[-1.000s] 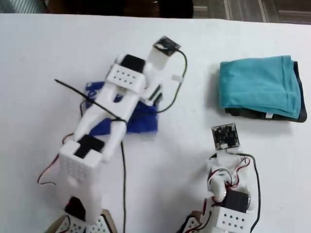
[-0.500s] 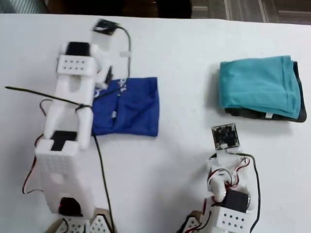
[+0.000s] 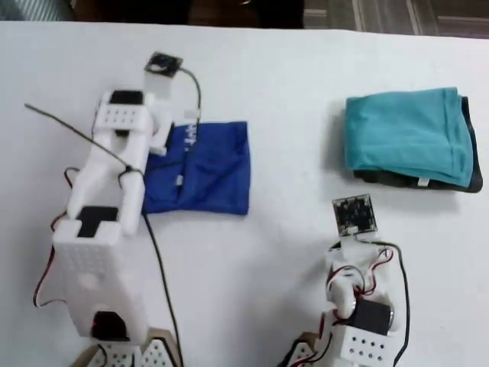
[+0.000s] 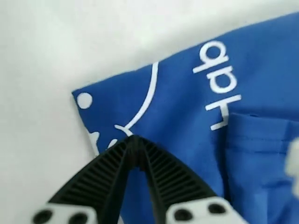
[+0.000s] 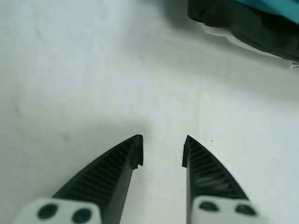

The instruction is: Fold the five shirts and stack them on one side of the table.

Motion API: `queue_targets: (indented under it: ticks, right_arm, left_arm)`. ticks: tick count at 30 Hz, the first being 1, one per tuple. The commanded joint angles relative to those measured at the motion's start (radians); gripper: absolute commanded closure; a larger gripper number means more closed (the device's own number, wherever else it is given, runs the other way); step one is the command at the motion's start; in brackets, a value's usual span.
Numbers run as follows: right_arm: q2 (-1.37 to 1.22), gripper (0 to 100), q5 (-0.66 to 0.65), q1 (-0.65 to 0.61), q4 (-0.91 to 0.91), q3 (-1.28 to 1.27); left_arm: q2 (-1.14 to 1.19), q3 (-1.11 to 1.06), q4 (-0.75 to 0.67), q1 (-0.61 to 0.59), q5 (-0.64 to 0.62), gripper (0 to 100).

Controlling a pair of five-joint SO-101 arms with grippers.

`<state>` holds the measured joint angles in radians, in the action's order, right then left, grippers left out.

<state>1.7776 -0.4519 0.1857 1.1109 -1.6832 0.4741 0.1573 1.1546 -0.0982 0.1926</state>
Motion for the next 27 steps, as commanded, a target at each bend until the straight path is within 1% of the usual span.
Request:
queue_targets:
  ticks: [1, 4, 7, 14, 19, 22, 25, 27]
  right_arm:
    - [0.016, 85.1, 0.009, 0.005, 0.004, -0.009]
    - [0.016, 85.1, 0.009, 0.005, 0.004, -0.009]
    - [0.016, 85.1, 0.009, 0.005, 0.004, -0.009]
    - [0.016, 85.1, 0.009, 0.004, 0.004, -0.009]
    - [0.016, 85.1, 0.009, 0.005, 0.004, -0.009]
    - [0.016, 85.1, 0.009, 0.005, 0.004, -0.009]
    - [0.016, 85.1, 0.009, 0.005, 0.004, -0.009]
    - [0.016, 85.1, 0.009, 0.005, 0.004, -0.009]
  left_arm:
    - [-0.006, -0.07, -0.094, -0.041, 0.003, 97]
    - [-0.006, -0.097, -0.135, -0.091, 0.003, 97]
    - [-0.008, -0.096, -0.135, -0.13, 0.003, 97]
    - [-0.017, -0.085, -0.075, -0.114, 0.002, 97]
    - [-0.017, 0.054, 0.068, -0.114, 0.0, 97]
    - [-0.017, 0.199, 0.204, -0.12, 0.0, 97]
    - [-0.011, 0.334, 0.365, -0.167, 0.002, 97]
    - [-0.006, 0.358, 0.44, -0.23, 0.002, 97]
